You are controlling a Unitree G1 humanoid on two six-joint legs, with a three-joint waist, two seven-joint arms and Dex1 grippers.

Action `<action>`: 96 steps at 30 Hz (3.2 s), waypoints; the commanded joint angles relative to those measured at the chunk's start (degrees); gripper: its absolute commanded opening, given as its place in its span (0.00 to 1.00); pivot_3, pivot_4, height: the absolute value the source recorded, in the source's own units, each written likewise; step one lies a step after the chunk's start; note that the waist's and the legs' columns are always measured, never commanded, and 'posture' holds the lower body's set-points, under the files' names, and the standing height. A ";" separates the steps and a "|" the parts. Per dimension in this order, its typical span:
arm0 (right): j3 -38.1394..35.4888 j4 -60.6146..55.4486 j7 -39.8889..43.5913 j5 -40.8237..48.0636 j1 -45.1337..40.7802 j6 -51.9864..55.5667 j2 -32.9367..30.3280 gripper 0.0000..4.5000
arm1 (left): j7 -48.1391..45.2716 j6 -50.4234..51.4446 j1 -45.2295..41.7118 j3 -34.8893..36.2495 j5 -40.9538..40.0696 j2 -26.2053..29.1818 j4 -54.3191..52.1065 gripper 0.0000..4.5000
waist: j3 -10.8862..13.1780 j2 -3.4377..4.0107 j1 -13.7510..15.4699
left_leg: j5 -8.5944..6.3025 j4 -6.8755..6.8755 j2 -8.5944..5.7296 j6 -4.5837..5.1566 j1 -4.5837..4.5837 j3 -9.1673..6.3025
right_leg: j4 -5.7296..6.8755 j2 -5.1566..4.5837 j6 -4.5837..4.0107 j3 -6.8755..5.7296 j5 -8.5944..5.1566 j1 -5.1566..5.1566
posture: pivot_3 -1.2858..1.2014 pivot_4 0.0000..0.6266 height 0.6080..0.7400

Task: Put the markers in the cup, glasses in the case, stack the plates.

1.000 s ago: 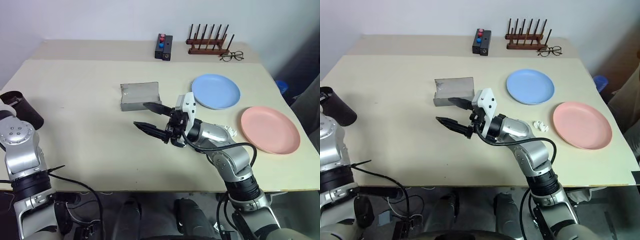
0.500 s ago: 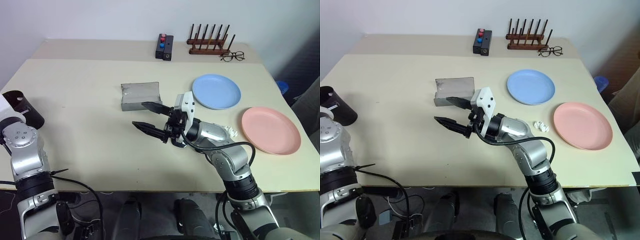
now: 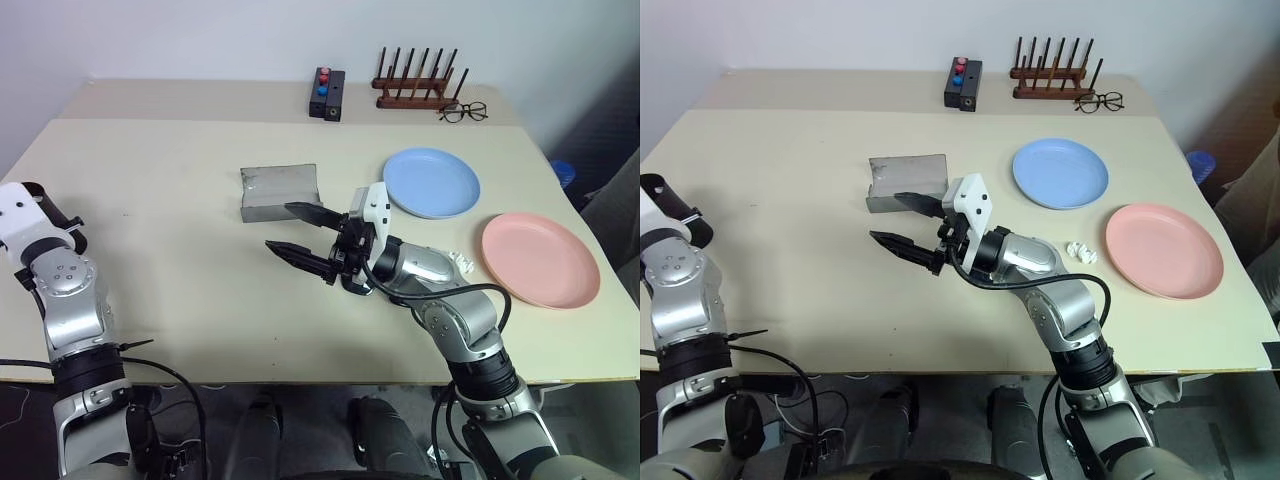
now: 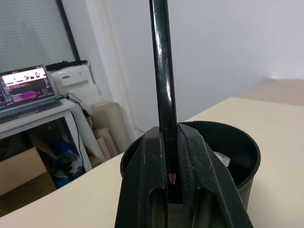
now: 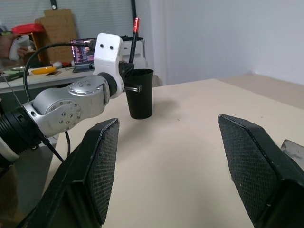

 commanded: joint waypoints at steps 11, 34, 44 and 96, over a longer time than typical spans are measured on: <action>-0.18 -2.11 0.23 0.55 -0.29 -0.53 0.46 0.75 | 0.31 -0.70 0.43 -0.24 0.90 -0.19 -1.45 0.01 | 0.00 0.00 0.00 | 0.00 0.00 0.00 0.00 0.00 0.00 | 0.00 0.00 0.00 0.00 0.00 0.00 | 0.52 0.24 0.99; -0.11 -1.95 0.23 0.65 -0.31 -0.41 0.89 0.75 | 0.81 -1.06 -0.26 -0.61 1.70 -0.85 -1.79 0.26 | 0.00 0.01 0.01 | 0.00 0.00 0.00 0.00 0.01 0.00 | -0.01 0.00 -0.01 0.00 -0.01 0.00 | 0.52 0.24 0.99; -1.91 -0.62 0.93 -0.84 -1.40 -1.36 -2.04 0.75 | -29.38 6.70 -10.43 -13.80 -10.57 2.26 -6.19 0.38 | -0.01 0.00 0.24 | 0.01 0.00 0.00 -0.02 -0.07 -0.03 | -0.52 -0.01 -0.24 -0.08 0.11 0.19 | 0.52 0.24 0.99; -7.28 -14.96 8.89 -3.68 9.35 9.48 -32.73 0.75 | -114.48 1.82 -15.37 -48.68 -6.04 19.68 -2.74 0.01 | 0.14 0.23 0.35 | -0.20 0.37 0.02 0.40 -0.58 0.01 | -0.59 -0.02 -0.18 -0.02 0.03 -0.02 | 0.52 0.24 0.99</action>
